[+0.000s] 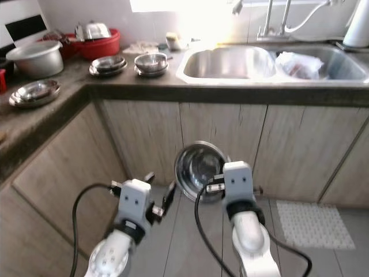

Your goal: Kitchen organization

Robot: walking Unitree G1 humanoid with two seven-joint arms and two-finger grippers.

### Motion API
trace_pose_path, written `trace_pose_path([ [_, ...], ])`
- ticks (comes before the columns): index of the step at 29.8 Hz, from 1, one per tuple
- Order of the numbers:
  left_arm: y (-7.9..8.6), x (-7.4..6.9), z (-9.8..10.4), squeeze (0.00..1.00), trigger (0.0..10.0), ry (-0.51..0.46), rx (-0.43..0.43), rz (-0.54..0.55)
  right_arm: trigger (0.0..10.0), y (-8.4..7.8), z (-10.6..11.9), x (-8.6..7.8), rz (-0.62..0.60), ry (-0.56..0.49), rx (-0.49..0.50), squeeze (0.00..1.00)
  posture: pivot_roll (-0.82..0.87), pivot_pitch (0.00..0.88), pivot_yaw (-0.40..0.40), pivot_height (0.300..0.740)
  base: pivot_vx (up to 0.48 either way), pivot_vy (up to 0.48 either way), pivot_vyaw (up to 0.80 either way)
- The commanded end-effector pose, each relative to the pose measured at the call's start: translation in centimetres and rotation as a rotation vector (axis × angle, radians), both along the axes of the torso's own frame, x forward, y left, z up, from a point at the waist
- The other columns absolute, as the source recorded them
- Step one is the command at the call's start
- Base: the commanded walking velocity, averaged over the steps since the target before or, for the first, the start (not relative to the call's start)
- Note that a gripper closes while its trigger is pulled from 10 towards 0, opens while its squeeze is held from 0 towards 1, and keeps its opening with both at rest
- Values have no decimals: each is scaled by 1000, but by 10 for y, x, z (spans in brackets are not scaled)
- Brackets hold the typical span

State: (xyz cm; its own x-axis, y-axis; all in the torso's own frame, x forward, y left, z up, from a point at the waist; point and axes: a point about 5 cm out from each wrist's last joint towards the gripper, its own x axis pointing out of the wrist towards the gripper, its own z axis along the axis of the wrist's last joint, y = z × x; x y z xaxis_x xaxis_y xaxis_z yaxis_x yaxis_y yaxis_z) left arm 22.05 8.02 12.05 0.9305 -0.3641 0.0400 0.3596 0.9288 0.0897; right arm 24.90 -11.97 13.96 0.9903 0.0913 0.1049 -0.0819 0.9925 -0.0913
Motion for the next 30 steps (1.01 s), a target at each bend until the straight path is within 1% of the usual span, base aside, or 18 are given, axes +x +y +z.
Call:
trace_pose_path([
  [1,5,1,-3,0,10000,18,23,20,10000,6,4,0,17,-16,7,0,34,36,11,740,0,0,0],
  [4,7,2,-3,0,10000,28,-6,38,10000,6,4,1,18,-17,5,0,34,34,12,740,0,0,0],
  [13,8,2,-5,0,10000,48,-32,36,10000,5,7,4,15,-28,13,0,32,35,13,740,0,0,0],
  [14,8,2,-4,0,10000,48,-33,37,10000,5,8,4,14,-25,16,0,32,35,10,740,255,0,0],
  [20,8,3,-3,0,10000,44,-35,43,10000,3,9,6,11,-27,18,0,34,45,8,740,277,0,-786],
  [22,8,3,-3,0,10000,45,-35,43,10000,3,11,7,2,-44,16,0,35,47,8,740,311,0,0],
  [30,9,3,-3,0,10000,43,-34,50,10000,3,15,11,6,-53,18,0,35,49,6,740,339,0,0],
])
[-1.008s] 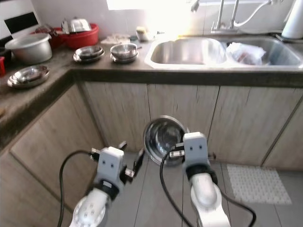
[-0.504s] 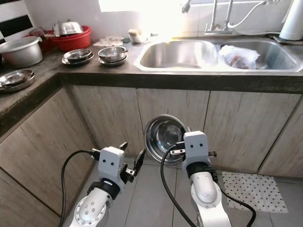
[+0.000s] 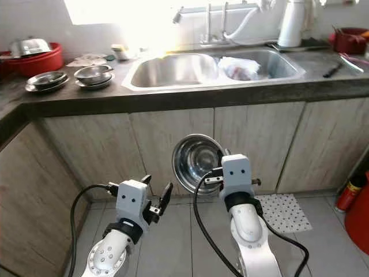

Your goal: Kitchen organization

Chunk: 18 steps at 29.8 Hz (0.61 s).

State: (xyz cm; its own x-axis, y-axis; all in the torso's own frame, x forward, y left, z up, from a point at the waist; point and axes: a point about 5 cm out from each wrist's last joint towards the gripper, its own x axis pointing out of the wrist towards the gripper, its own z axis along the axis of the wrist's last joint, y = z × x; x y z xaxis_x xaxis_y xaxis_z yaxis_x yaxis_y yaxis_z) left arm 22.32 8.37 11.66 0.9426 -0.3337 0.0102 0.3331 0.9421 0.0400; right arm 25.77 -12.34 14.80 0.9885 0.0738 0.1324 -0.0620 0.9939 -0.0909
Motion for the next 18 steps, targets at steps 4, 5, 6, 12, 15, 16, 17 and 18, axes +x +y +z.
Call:
trace_pose_path([
  [4,6,1,1,0,10000,-2,4,21,10000,5,10,5,22,-35,20,0,36,49,7,740,345,0,0],
  [5,6,1,1,0,10000,-3,4,21,10000,5,10,5,22,-38,23,0,36,49,7,740,341,0,0],
  [6,6,1,1,0,10000,-3,4,22,10000,6,11,6,23,-40,27,0,37,48,7,740,345,0,0],
  [12,7,1,2,0,10000,-5,6,25,10000,6,14,8,28,-49,30,0,37,47,6,740,344,0,0],
  [15,7,1,2,0,10000,-7,5,26,10000,6,15,9,32,-52,32,0,37,48,6,740,344,0,0],
  [16,7,1,2,0,10000,-7,6,27,10000,6,15,9,32,-53,31,0,37,48,6,740,345,0,0],
  [17,7,1,2,0,10000,-7,6,28,10000,6,16,9,32,-54,31,0,38,47,6,740,341,0,0],
  [18,7,1,2,0,10000,-8,7,28,10000,6,16,10,33,-56,31,0,38,47,6,740,349,0,0],
])
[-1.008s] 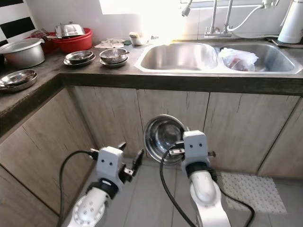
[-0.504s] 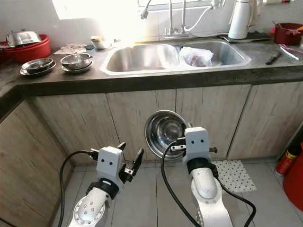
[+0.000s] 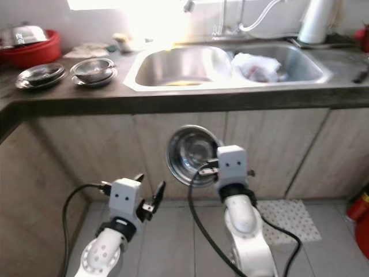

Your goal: Kitchen organization

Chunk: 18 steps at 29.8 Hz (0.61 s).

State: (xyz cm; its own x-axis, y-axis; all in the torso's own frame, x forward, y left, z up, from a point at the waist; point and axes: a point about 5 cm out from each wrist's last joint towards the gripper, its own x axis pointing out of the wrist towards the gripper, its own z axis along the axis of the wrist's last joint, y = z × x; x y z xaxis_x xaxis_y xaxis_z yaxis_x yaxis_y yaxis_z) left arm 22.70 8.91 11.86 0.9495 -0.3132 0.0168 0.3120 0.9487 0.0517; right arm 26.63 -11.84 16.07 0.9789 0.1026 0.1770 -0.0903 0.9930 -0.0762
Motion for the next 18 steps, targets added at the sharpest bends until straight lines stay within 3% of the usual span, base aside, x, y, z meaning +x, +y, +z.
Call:
trace_pose_path([
  [1,2,-3,0,0,10000,2,-2,7,10000,2,4,2,1,-13,14,0,38,47,6,740,341,0,0],
  [14,2,-2,0,0,10000,3,-2,8,10000,0,11,6,-3,-39,23,0,38,43,5,740,344,0,0],
  [18,2,-2,0,0,10000,2,-4,8,10000,-4,27,14,-12,-87,25,0,35,35,4,740,344,0,0],
])
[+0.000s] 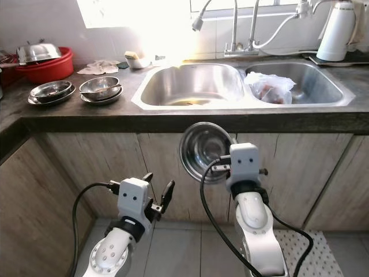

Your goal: Kitchen organization

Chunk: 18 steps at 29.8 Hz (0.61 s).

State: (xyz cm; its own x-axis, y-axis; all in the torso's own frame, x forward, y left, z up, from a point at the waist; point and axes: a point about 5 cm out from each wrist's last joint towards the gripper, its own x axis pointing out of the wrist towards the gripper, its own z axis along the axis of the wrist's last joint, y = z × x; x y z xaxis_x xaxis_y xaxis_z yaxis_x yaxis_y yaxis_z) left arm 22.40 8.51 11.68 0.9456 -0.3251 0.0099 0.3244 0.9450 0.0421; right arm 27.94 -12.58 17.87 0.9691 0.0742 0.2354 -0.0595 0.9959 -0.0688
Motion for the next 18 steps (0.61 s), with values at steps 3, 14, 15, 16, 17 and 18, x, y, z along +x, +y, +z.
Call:
trace_pose_path([
  [3,5,1,1,0,10000,-8,2,21,10000,2,22,6,27,-70,11,0,33,31,3,740,347,0,0],
  [14,4,1,1,0,10000,-7,1,28,10000,15,45,12,199,-153,33,0,36,20,-3,740,347,0,0],
  [15,4,1,0,0,10000,-7,0,28,10000,15,46,12,202,-159,32,0,33,17,-5,740,356,0,0],
  [16,4,1,0,0,10000,-7,-1,27,10000,16,50,12,205,-174,33,0,33,19,-2,740,356,0,0],
  [17,4,1,0,0,10000,-6,-1,27,10000,16,52,12,206,-180,34,0,33,19,-2,740,356,0,0],
  [18,4,1,0,0,10000,-7,-1,27,10000,15,54,12,205,-190,36,0,33,19,-2,740,356,0,0],
])
